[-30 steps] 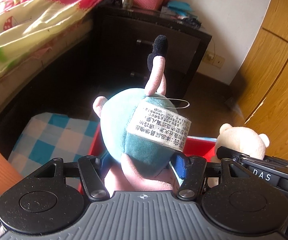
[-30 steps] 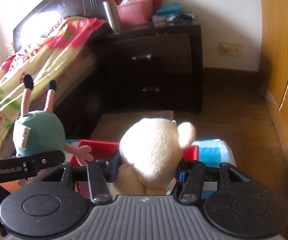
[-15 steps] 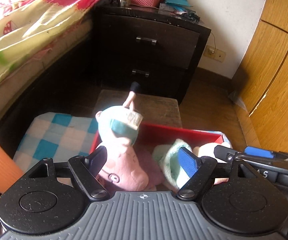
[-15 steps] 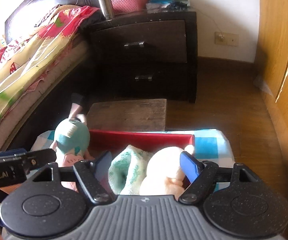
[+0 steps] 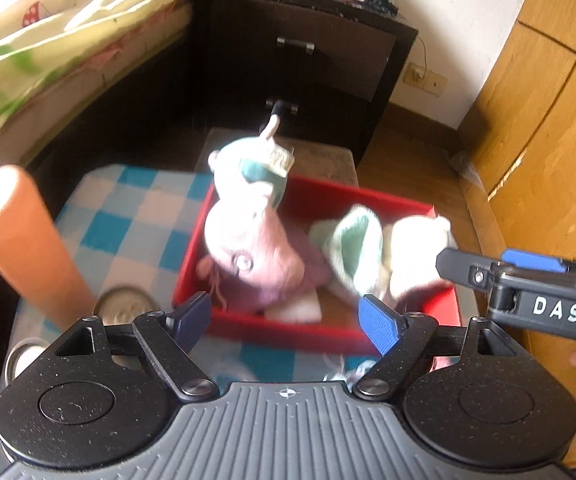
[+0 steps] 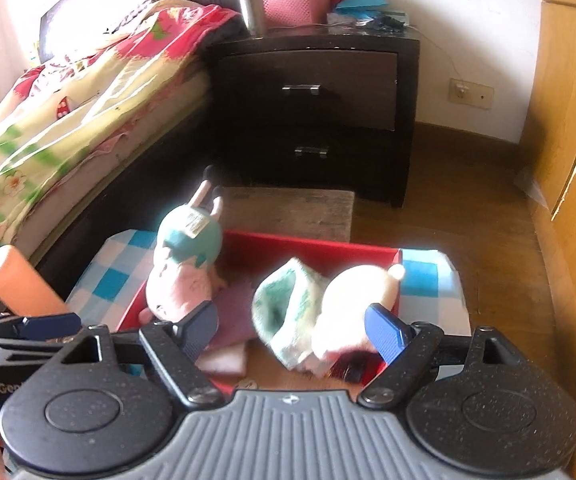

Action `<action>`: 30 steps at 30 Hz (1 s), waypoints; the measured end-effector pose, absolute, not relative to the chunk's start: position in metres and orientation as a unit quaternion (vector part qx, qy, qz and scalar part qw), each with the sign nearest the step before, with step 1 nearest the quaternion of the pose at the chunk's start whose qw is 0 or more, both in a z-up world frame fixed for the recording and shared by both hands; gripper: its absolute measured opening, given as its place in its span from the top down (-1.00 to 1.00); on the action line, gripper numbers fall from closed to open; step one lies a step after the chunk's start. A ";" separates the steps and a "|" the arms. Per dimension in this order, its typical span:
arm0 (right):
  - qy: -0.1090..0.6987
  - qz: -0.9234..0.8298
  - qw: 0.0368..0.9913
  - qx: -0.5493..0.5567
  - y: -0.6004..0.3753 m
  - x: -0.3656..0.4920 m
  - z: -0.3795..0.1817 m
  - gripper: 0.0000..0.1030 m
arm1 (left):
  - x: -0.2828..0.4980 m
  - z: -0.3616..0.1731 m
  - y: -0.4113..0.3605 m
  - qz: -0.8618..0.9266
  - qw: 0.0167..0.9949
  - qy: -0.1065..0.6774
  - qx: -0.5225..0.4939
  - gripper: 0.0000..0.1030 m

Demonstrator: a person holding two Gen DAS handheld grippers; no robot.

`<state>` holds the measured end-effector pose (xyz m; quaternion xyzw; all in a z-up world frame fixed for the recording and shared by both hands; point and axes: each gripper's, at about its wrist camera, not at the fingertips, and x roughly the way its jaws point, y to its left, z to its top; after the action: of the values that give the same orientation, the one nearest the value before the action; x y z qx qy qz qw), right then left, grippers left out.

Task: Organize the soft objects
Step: 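Open left tool to drop the pig plush while right tool drops the bear into the box, then move the right tool to the pink knit hat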

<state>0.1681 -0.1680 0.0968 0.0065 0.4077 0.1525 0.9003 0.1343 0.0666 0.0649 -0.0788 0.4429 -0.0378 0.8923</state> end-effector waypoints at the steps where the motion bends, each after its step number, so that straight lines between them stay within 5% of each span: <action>1: 0.410 0.157 0.898 0.004 -0.167 0.164 0.096 -0.19 | 0.130 0.063 0.067 -0.039 0.891 0.447 -0.073 -0.54; 30: 0.486 0.139 0.862 -0.028 -0.202 0.079 0.039 -0.23 | 0.047 -0.006 0.036 -0.086 0.827 0.550 -0.072 -0.55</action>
<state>0.0787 -0.2017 0.0388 -0.0284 0.4864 0.1394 0.8620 0.0469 0.0365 -0.0060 -0.0723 0.5502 -0.0864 0.8274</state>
